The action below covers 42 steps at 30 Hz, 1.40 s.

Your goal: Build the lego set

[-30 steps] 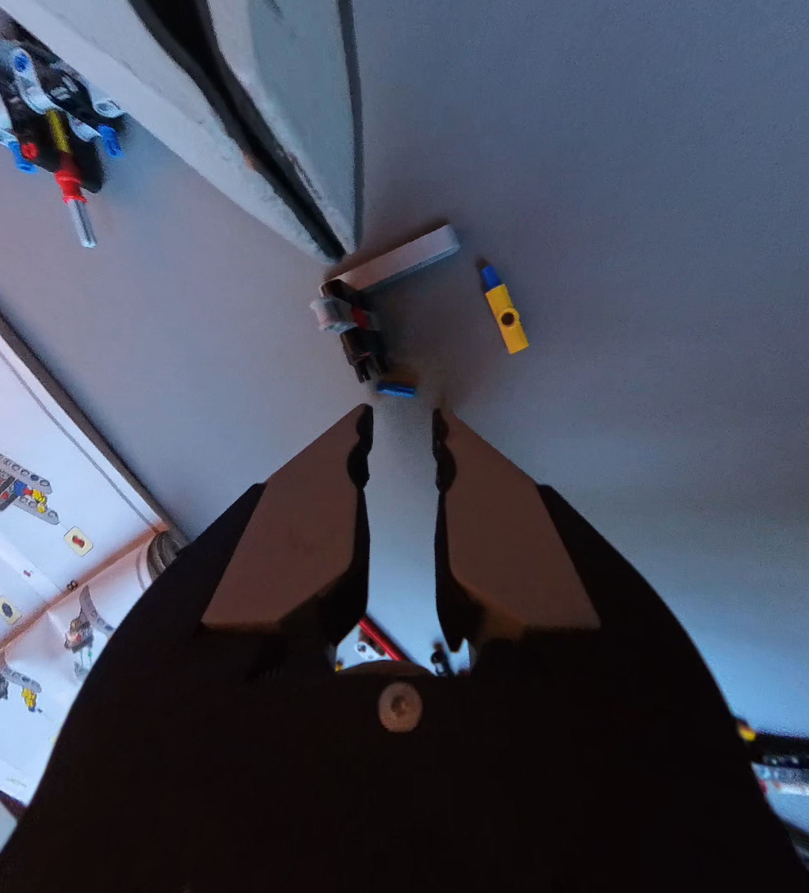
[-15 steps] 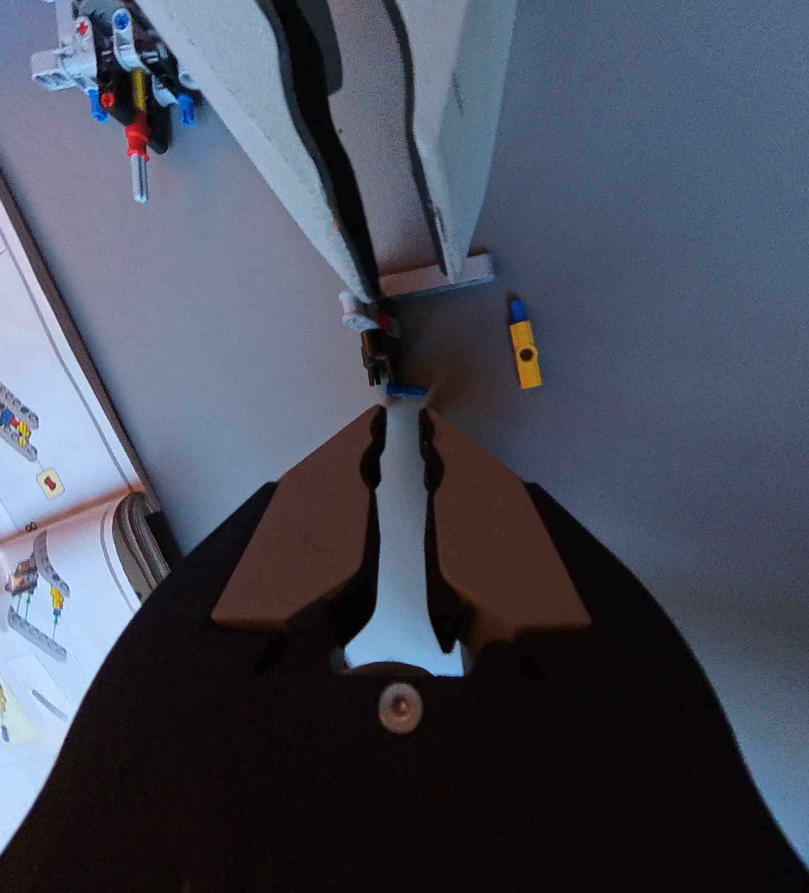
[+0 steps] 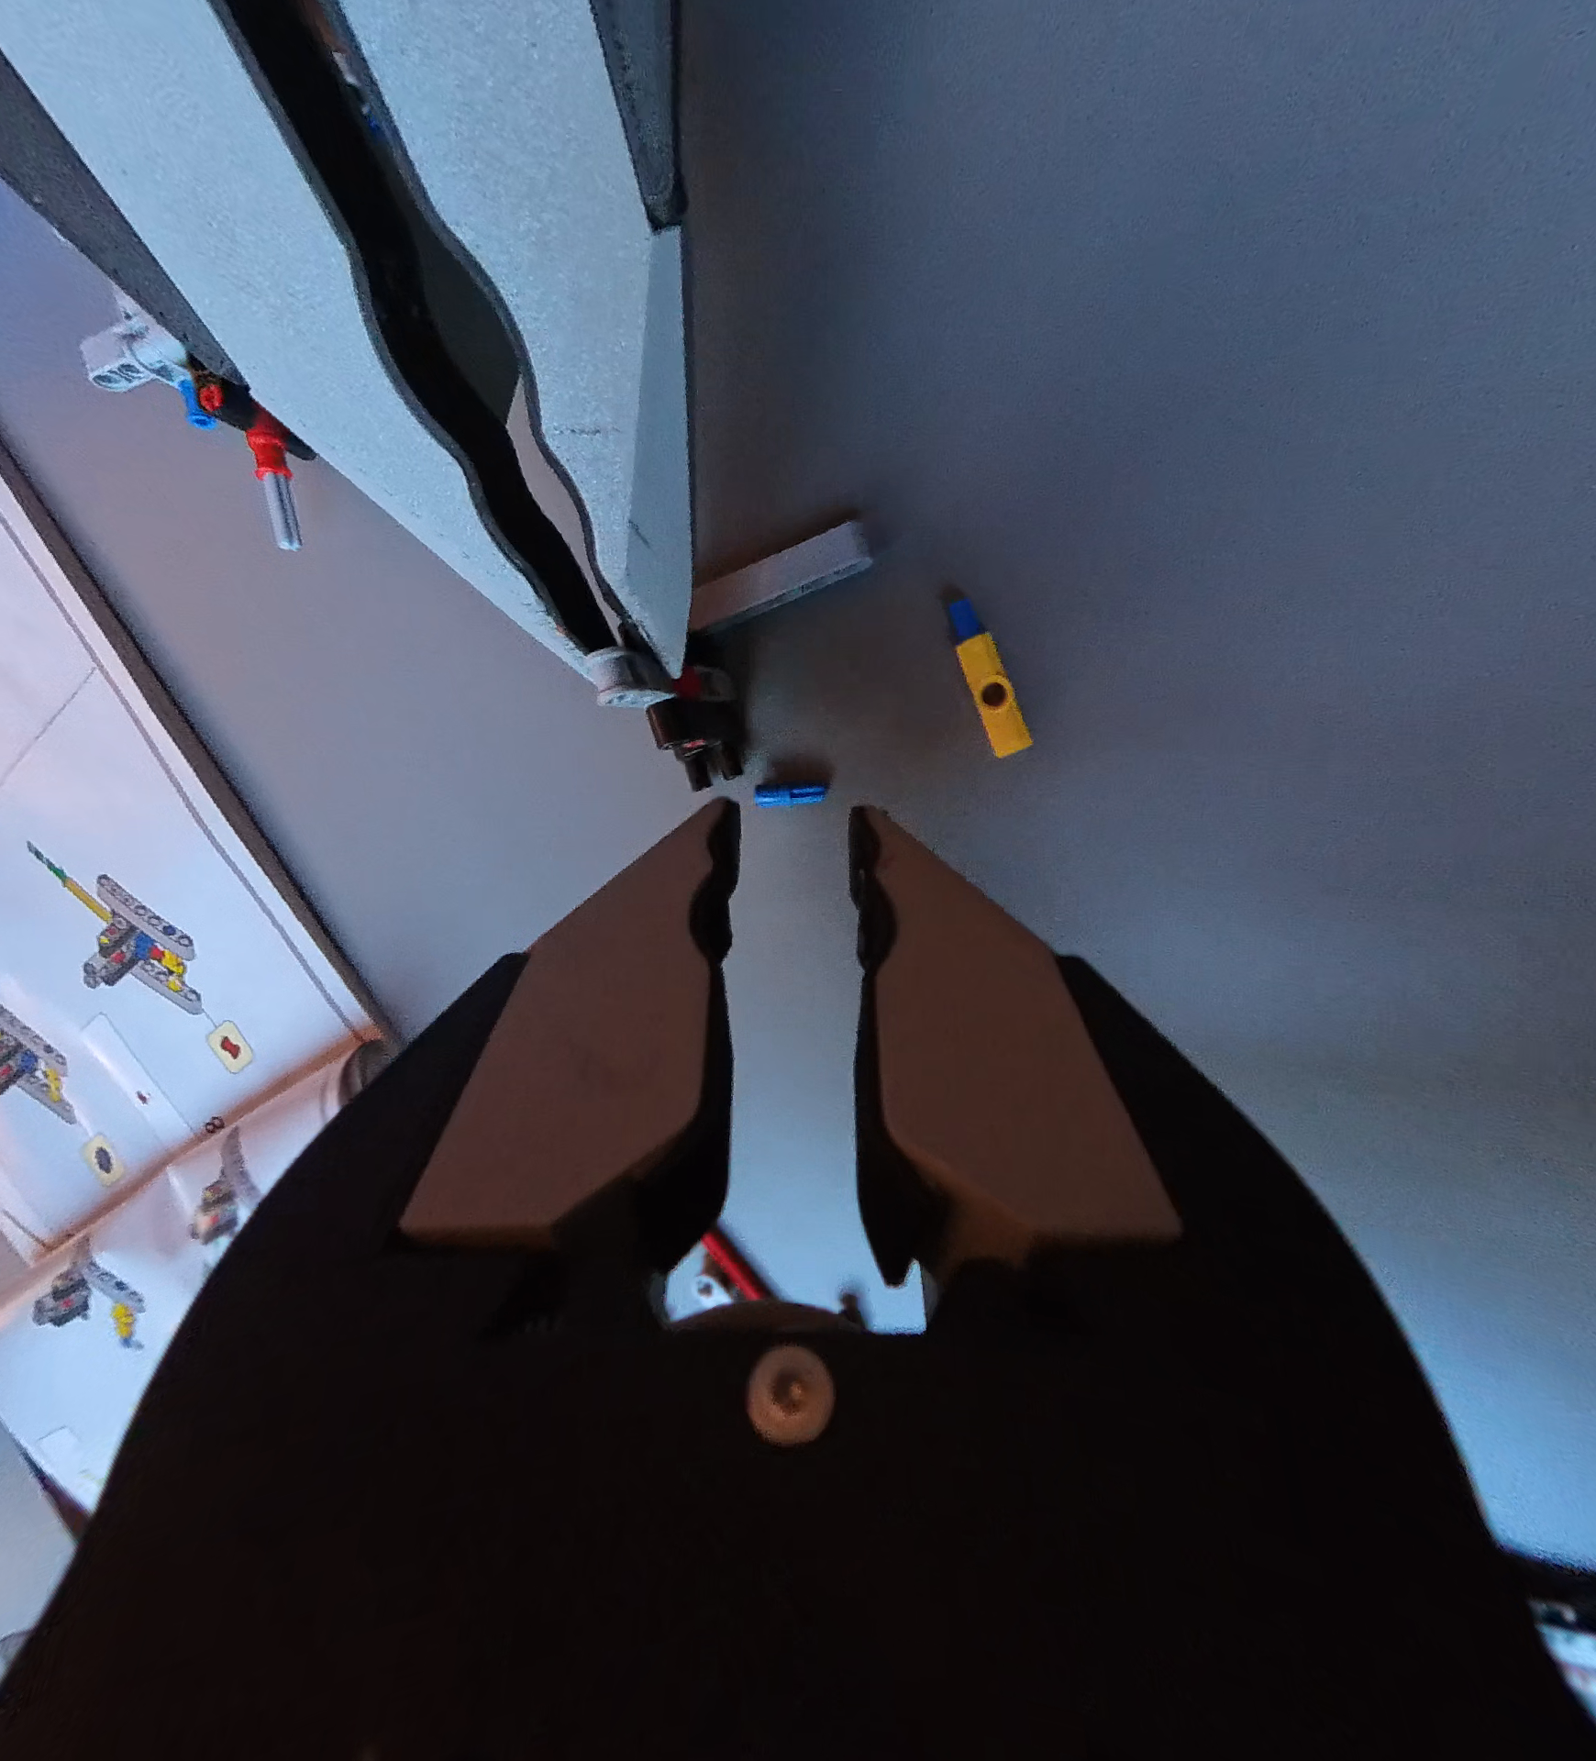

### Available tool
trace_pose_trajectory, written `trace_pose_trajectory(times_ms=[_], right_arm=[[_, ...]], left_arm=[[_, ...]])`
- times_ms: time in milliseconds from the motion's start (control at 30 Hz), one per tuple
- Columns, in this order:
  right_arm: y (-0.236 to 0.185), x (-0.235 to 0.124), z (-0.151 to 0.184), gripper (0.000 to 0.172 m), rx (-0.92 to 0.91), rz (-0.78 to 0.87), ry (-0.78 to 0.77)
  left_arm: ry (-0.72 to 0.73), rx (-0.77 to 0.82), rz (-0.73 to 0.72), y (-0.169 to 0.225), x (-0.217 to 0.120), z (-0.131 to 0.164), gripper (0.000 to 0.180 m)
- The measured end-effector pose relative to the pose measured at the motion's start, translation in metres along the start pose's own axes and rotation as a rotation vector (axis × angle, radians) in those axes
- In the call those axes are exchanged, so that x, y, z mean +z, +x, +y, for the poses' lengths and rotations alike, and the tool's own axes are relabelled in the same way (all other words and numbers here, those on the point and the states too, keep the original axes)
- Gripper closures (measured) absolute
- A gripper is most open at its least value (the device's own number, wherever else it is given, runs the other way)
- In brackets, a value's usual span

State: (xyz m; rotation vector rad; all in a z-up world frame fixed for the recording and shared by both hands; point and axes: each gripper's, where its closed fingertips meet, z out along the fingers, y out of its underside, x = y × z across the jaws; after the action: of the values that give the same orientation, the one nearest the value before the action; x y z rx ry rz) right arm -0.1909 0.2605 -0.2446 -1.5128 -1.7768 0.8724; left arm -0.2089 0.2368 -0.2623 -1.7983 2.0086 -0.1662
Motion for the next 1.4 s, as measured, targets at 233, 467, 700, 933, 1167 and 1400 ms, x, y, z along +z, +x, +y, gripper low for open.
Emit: trace_pose_trajectory(times_ms=[233, 467, 700, 933, 1167, 1400], right_arm=[[0.007, -0.006, 0.005, 0.164, -0.019, -0.001, -0.013], [0.015, -0.012, 0.008, 0.162, 0.032, -0.019, 0.002], [0.013, -0.013, 0.005, 0.162, 0.048, -0.038, 0.021], [0.012, -0.015, 0.002, 0.163, 0.044, -0.041, 0.033], [0.013, -0.015, 0.003, 0.164, 0.037, -0.028, 0.026], [0.013, -0.015, 0.002, 0.165, 0.04, -0.026, 0.028]], left_arm=[[-0.093, 0.145, 0.017, -0.005, -0.002, 0.001, 0.165], [-0.233, 0.345, 0.112, 0.004, 0.011, 0.004, 0.166], [-0.298, 0.357, 0.156, -0.001, 0.012, 0.014, 0.18], [-0.197, 0.108, 0.105, 0.002, 0.01, 0.013, 0.172], [-0.188, -0.334, 0.037, 0.003, 0.006, 0.016, 0.157], [-0.04, -0.766, -0.018, 0.001, 0.003, -0.002, 0.158]])
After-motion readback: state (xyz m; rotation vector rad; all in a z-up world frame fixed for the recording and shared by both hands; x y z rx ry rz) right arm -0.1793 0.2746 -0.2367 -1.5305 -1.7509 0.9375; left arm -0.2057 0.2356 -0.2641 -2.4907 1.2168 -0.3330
